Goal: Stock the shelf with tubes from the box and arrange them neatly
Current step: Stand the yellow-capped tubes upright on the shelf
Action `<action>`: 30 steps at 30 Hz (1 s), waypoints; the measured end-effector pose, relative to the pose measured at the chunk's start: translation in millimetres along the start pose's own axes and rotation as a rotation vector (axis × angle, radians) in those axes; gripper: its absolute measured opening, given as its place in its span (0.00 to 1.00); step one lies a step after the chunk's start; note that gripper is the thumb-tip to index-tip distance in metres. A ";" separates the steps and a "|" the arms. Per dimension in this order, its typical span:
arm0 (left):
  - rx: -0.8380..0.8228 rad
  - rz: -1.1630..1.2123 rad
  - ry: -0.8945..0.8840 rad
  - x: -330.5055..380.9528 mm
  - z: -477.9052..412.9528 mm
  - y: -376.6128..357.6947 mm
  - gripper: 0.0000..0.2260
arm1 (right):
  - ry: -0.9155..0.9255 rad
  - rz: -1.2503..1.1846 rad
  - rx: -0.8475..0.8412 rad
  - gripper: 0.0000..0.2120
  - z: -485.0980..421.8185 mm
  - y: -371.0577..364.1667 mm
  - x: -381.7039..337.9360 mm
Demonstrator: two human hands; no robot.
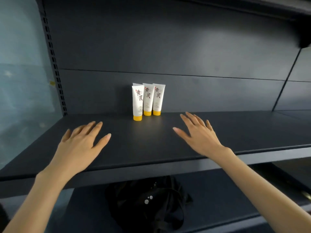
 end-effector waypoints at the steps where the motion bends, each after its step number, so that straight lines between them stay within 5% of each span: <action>1: 0.004 0.000 -0.017 6.6 2.1 -2.3 0.32 | -0.013 0.003 0.003 0.36 12.9 1.6 6.9; 10: -0.012 -0.044 -0.057 60.9 25.4 -18.6 0.31 | -0.155 0.045 -0.030 0.42 102.2 -4.1 87.1; 30: -0.131 0.039 -0.272 297.1 133.6 -129.5 0.37 | -0.493 0.126 -0.188 0.42 332.2 -34.7 332.0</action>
Point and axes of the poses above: each hand's wrist, its own z-axis away from the middle knuckle, its own y-axis out of the back of the hand, x = y × z, the point moved 8 cm from there along -z, towards the middle knuckle, and after that the axes turned 14 degrees about z, right-handed, at the moved point
